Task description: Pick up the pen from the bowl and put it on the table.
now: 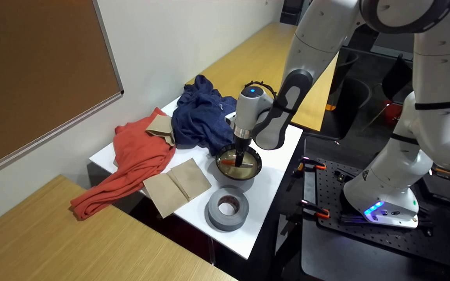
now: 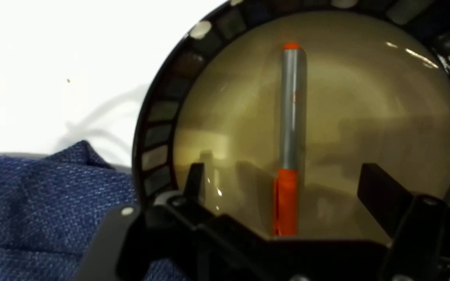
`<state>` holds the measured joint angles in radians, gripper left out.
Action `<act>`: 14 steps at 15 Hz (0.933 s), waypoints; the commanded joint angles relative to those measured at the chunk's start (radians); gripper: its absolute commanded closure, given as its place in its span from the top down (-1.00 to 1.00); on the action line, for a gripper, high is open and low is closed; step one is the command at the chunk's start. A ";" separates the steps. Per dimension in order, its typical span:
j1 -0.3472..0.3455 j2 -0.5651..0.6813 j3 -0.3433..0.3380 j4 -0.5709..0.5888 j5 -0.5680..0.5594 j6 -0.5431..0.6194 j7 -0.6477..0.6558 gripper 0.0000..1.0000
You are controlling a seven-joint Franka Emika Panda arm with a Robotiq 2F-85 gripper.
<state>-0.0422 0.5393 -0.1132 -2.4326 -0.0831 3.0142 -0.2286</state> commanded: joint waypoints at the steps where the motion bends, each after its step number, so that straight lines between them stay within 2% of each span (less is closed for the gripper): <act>1: 0.001 0.043 -0.007 0.031 -0.023 0.023 0.039 1.00; 3: -0.004 0.062 -0.001 0.043 -0.020 0.022 0.038 1.00; 4: -0.003 0.070 -0.002 0.047 -0.020 0.024 0.040 0.64; 10: -0.007 0.097 0.004 0.062 -0.018 0.029 0.037 -0.32; 14: 0.000 0.049 0.005 0.025 -0.012 0.040 0.049 -0.88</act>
<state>-0.0423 0.6204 -0.1083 -2.3769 -0.0831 3.0179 -0.2272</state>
